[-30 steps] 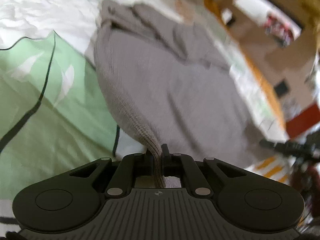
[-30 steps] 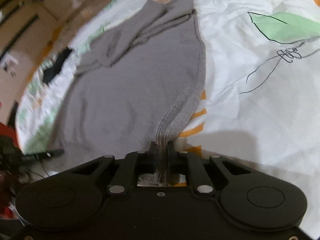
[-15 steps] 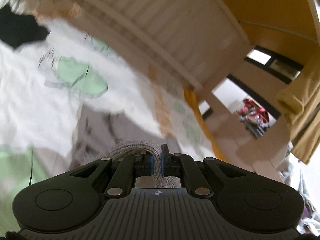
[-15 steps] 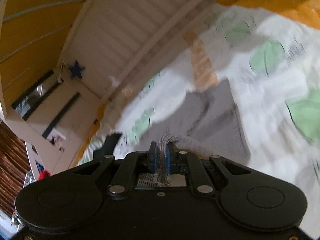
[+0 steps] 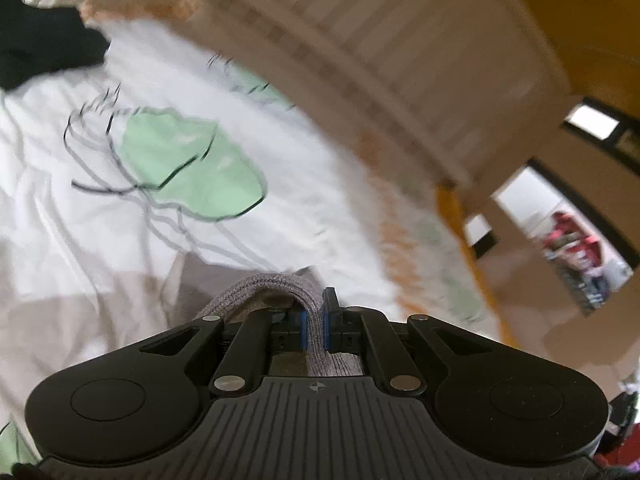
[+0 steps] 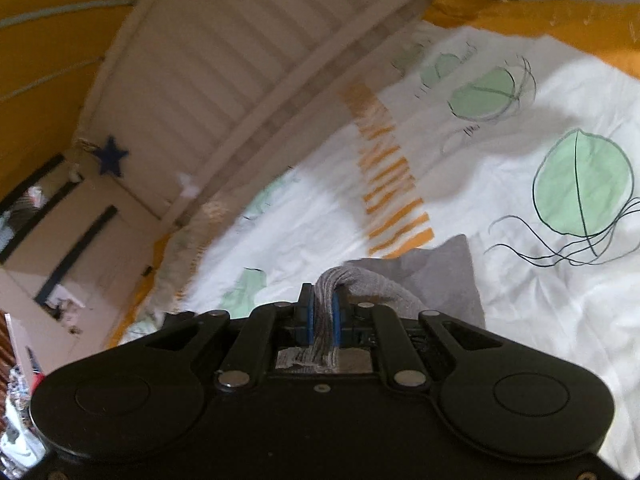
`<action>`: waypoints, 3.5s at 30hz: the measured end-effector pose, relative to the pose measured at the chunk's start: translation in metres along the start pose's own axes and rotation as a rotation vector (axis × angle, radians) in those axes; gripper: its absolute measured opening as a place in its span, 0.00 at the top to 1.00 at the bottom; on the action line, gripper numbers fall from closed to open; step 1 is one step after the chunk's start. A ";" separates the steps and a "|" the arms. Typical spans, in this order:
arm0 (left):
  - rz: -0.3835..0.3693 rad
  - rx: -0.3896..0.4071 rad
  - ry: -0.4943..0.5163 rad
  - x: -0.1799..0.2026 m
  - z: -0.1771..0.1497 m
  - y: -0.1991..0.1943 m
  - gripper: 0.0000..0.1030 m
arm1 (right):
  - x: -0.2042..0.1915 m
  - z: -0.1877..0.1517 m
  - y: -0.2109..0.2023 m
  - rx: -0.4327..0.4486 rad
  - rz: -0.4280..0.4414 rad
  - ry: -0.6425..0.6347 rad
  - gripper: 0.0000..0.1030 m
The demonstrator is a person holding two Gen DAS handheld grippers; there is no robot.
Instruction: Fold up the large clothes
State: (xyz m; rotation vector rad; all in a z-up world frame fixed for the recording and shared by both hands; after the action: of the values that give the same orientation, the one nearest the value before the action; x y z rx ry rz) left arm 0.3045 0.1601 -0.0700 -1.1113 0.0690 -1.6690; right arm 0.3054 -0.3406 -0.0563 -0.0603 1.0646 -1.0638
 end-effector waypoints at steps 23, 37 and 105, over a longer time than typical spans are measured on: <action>0.076 -0.019 0.361 0.038 -0.046 -0.006 0.16 | -0.034 -0.040 0.005 0.081 -0.129 -0.400 0.33; 0.190 -0.188 0.480 0.045 -0.044 0.061 0.16 | -0.067 -0.092 0.082 -0.164 -0.340 -0.723 0.35; 0.220 -0.150 0.339 0.016 -0.127 -0.028 0.01 | 0.049 -0.096 -0.013 -0.104 -0.212 -0.096 0.15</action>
State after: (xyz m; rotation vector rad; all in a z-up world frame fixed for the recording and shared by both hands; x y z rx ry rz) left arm 0.1974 0.1010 -0.1167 -0.8829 0.5225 -1.6559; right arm 0.2291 -0.3421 -0.1336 -0.3112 1.0417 -1.1832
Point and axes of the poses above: each gripper's, at about its wrist camera, not at the fingertips, and y roughly the way its jaws point, x to its right, z to its top, the point moved 2 cm from there along y, roughly the way its jaws point, and after that the axes turned 7 degrees about -x, right-handed, at the moved point
